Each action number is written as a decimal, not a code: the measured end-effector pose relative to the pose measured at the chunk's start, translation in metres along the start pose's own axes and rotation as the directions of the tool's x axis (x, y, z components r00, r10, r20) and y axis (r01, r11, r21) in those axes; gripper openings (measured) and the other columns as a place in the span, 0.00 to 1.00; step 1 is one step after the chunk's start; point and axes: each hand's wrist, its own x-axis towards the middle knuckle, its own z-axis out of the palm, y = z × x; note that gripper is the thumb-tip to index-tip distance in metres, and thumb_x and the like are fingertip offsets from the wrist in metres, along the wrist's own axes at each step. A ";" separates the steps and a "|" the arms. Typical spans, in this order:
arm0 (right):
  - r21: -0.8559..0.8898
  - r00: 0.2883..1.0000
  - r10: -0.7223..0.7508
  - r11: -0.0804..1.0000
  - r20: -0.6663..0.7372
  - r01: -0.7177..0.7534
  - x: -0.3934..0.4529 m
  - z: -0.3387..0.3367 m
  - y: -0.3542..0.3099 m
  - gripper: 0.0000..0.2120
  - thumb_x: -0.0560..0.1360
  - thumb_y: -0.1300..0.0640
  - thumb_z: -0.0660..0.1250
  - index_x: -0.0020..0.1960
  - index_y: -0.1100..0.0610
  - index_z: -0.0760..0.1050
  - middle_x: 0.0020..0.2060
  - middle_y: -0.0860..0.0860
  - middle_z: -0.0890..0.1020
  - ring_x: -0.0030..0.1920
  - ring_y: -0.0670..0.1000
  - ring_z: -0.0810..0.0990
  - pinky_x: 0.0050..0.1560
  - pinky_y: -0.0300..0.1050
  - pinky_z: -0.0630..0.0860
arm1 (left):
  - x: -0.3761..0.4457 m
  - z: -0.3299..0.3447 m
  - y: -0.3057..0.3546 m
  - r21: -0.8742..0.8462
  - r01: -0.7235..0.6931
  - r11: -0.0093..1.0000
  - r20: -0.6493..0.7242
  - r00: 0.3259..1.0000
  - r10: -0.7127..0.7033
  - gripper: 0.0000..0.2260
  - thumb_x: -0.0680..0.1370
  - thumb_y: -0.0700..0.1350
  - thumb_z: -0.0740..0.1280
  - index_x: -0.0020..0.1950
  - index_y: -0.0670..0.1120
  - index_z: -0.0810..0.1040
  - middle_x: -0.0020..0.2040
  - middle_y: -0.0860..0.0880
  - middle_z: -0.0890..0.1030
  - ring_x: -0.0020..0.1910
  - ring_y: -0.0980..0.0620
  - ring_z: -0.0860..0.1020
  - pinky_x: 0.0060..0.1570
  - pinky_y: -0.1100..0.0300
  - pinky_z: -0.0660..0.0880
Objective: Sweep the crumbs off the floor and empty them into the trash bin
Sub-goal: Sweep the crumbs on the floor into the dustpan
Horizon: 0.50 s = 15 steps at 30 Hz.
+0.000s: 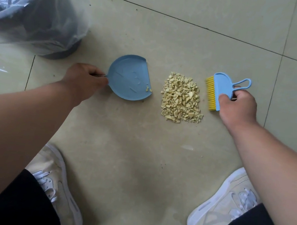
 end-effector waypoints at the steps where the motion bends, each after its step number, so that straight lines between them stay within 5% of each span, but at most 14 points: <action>1: -0.058 0.998 -0.066 0.996 0.004 0.067 -0.001 0.000 0.002 0.06 0.75 0.56 0.66 0.43 0.58 0.78 0.41 0.52 0.80 0.40 0.55 0.76 0.41 0.42 0.69 | 0.001 0.002 0.000 -0.001 -0.010 1.000 0.005 1.000 0.010 0.05 0.75 0.48 0.78 0.48 0.48 0.89 0.35 0.49 0.80 0.32 0.51 0.75 0.33 0.61 0.72; 5: -0.184 0.980 -0.198 0.963 0.009 0.196 -0.004 0.003 0.003 0.07 0.76 0.58 0.64 0.40 0.58 0.73 0.42 0.53 0.76 0.42 0.56 0.72 0.41 0.41 0.62 | 0.002 0.007 -0.003 0.039 -0.026 0.999 0.028 0.999 0.025 0.05 0.74 0.48 0.79 0.47 0.49 0.89 0.36 0.49 0.82 0.32 0.51 0.75 0.33 0.59 0.73; 9: -0.134 0.973 -0.229 0.964 0.031 0.231 -0.013 0.014 -0.002 0.04 0.75 0.58 0.64 0.42 0.53 0.70 0.39 0.52 0.75 0.39 0.54 0.72 0.42 0.40 0.62 | 0.003 0.013 -0.006 0.030 -0.020 0.999 0.043 0.999 0.018 0.04 0.73 0.47 0.80 0.44 0.48 0.89 0.32 0.50 0.81 0.30 0.51 0.75 0.34 0.58 0.74; 15: -0.189 0.957 -0.289 0.938 0.039 0.291 -0.023 0.027 -0.011 0.10 0.77 0.59 0.63 0.37 0.59 0.69 0.39 0.54 0.74 0.39 0.56 0.72 0.39 0.43 0.60 | 0.004 0.013 -0.005 0.028 -0.033 0.999 0.078 0.997 0.031 0.02 0.73 0.45 0.80 0.43 0.50 0.89 0.32 0.53 0.82 0.30 0.52 0.76 0.38 0.56 0.78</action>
